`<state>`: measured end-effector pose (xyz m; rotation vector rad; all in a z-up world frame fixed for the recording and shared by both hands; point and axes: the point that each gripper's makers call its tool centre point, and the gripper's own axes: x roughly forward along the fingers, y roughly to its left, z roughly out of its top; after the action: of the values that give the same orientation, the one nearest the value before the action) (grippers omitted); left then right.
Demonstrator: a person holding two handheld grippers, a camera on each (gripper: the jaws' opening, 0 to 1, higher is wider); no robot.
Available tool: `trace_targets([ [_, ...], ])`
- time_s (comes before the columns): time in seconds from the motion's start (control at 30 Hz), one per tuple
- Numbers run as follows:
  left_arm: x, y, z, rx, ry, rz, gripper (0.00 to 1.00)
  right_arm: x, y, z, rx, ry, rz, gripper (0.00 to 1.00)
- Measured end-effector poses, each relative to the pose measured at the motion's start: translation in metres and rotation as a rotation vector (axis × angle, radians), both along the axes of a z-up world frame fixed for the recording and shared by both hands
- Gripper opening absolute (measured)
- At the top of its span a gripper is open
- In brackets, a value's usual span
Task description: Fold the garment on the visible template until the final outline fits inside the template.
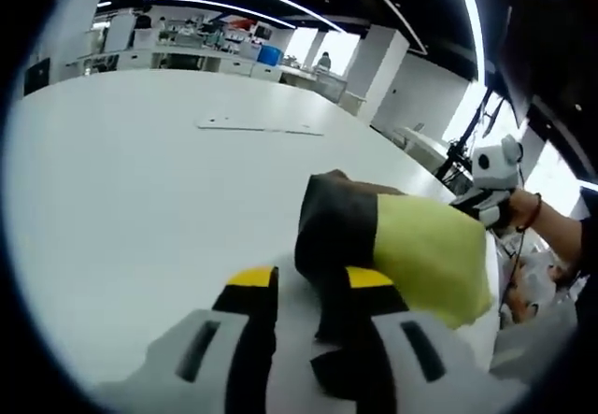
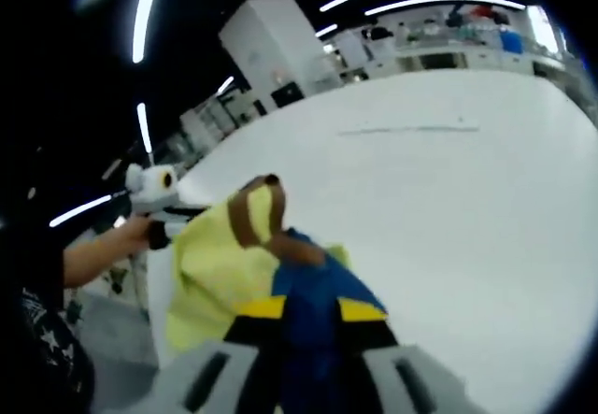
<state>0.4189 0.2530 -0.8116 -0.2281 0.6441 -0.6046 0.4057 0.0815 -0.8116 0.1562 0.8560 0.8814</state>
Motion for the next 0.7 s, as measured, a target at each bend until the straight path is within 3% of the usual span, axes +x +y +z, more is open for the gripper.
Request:
trace_targets([
  [0.3, -0.002, -0.003, -0.017, -0.029, 0.09, 0.011, 0.0, -0.004, 0.0, -0.01, 0.0, 0.035, -0.005, 0.04],
  [0.5, -0.005, -0.001, -0.013, 0.02, 0.051, -0.008, 0.0, -0.005, -0.003, -0.003, -0.005, -0.008, -0.004, 0.0],
  [0.7, -0.009, 0.013, 0.01, 0.056, -0.008, 0.021, 0.0, -0.008, -0.005, 0.017, 0.013, -0.083, 0.008, 0.0],
])
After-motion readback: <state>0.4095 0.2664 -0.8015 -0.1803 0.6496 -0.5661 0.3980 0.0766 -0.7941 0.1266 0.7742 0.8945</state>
